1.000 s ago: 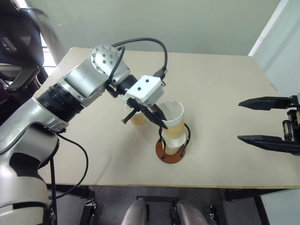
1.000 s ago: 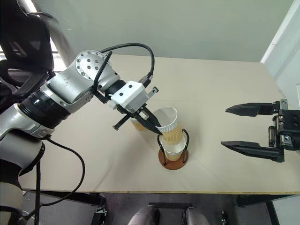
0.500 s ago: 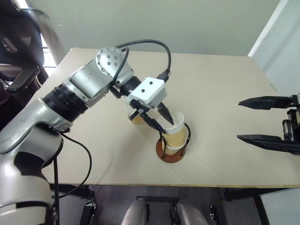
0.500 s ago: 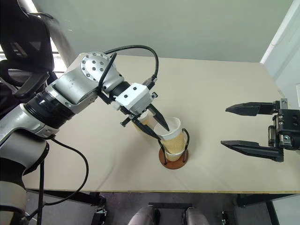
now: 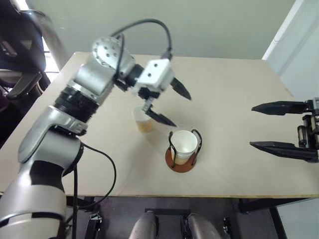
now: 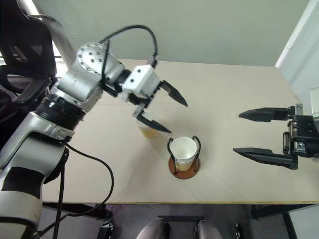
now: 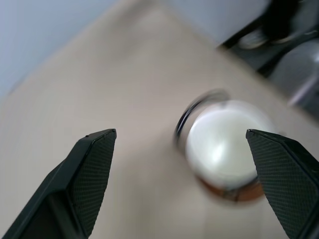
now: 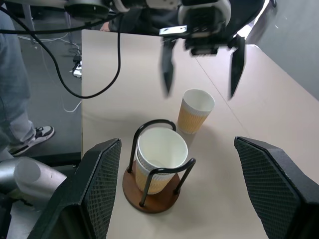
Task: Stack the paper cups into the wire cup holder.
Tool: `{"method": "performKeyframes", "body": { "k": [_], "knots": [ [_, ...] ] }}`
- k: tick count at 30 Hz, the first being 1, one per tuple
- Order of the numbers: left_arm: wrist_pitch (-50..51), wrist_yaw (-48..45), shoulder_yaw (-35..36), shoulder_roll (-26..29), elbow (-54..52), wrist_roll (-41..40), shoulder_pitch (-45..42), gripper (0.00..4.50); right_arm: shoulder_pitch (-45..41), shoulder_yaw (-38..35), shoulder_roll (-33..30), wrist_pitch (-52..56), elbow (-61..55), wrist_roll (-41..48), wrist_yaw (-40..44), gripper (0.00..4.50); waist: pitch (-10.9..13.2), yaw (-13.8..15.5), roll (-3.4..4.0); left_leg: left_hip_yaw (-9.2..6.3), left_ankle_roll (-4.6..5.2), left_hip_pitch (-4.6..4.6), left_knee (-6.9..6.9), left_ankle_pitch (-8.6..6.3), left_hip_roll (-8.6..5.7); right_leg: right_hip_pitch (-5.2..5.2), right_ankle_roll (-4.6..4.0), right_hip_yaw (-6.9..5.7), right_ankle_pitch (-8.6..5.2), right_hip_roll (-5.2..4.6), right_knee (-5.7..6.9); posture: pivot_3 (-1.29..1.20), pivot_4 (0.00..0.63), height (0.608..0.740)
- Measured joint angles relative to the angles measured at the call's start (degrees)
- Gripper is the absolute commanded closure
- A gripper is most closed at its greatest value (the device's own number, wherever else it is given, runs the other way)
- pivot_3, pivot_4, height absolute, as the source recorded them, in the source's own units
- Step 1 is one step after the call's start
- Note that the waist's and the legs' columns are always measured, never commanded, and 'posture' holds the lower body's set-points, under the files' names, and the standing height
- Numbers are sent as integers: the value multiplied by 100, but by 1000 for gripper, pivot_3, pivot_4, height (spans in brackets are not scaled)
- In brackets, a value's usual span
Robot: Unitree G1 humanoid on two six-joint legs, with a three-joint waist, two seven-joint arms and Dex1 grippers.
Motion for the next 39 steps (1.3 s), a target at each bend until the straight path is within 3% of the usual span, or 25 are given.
{"method": "performKeyframes", "body": {
  "k": [5,10,16,20,23,34,39],
  "knots": [
    [-110,13,480,560,1031,825,696,27,-112,128,-52,-194,343,-203,197,775,-3,-24,13,-2,1,-2,-2,2,1,-5,-1,2,0,0,1,0,150,740],
    [-135,13,887,185,1181,1126,813,27,-325,494,-68,-351,456,-331,295,775,-1,177,9,-19,23,-25,15,7,-21,-9,12,2,12,-14,-4,0,150,740],
    [-535,187,1094,-508,1898,1605,811,27,-394,512,-79,-382,526,-381,313,775,-1,171,9,3,34,-20,16,3,-23,-8,14,2,18,-27,-3,0,150,740],
    [-904,171,1109,-602,2303,2013,816,27,-391,506,-105,-347,526,-381,312,775,-2,134,11,9,30,-15,7,5,-21,-10,14,1,18,-27,-3,0,150,740],
    [-1176,342,1113,-780,2628,2280,816,545,-377,495,-119,-315,505,-380,311,775,-2,114,11,9,31,-16,10,7,-21,-9,15,1,17,-27,-3,0,150,740],
    [-1529,493,1391,-951,3006,2635,793,4309,-234,415,-118,-256,349,-380,299,775,-2,112,11,10,33,-17,11,7,-22,-8,18,1,17,-26,-4,0,150,740],
    [-1514,252,1469,-950,3006,2644,793,4412,-220,410,-119,-256,344,-380,291,775,-2,112,11,11,34,-18,13,7,-22,-8,18,1,17,-27,-4,0,150,740]
  ]
}}
